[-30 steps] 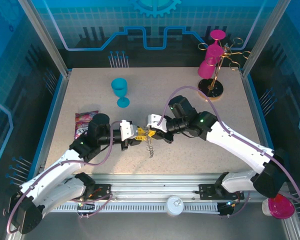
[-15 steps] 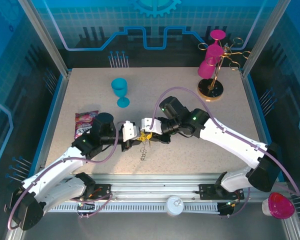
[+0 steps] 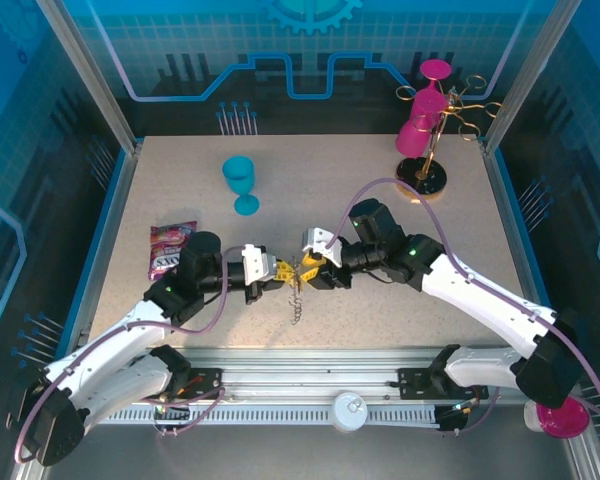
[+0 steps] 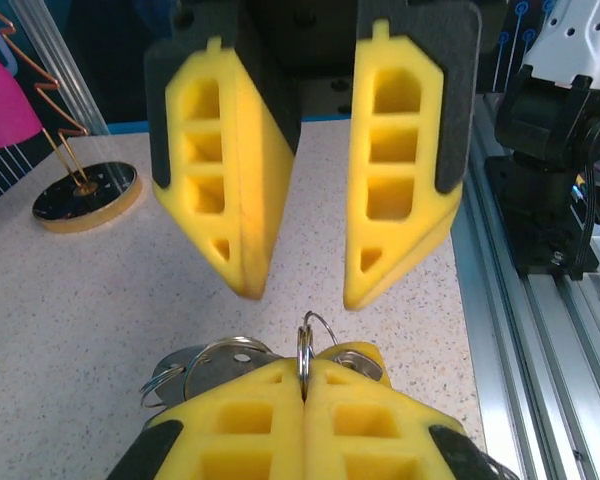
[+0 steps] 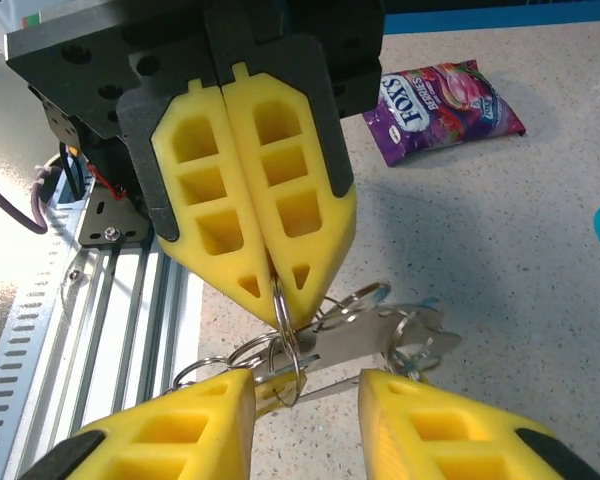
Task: Put the keys on the keyring
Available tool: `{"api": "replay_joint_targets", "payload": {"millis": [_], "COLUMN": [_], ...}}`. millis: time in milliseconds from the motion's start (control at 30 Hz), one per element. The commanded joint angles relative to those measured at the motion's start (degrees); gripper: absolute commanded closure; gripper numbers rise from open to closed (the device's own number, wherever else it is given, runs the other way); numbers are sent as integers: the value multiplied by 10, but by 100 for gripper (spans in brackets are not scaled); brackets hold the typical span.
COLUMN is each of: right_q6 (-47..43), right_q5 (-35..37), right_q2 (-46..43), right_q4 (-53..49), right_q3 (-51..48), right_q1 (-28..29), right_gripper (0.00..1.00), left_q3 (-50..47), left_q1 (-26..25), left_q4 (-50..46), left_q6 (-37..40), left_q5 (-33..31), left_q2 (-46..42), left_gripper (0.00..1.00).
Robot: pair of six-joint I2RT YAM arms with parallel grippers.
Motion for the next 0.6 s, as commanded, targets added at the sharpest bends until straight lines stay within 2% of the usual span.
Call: {"api": "replay_joint_targets", "payload": {"millis": [0, 267, 567], "right_q6": [12, 7, 15], "right_q5": [-19, -19, -28], "right_q2": [7, 8, 21], "right_q4": [14, -12, -2], "right_q3": [0, 7, 3], "right_q1": [-2, -7, -6], "right_gripper": [71, 92, 93], "left_q3": [-9, -21, -33], "left_q1": [-4, -4, -4], "left_q4": [41, 52, 109], "left_q6": [-9, -13, -49], "left_q5": [25, 20, 41], "left_q2": [-4, -14, -21], "left_gripper": [100, 100, 100]}}
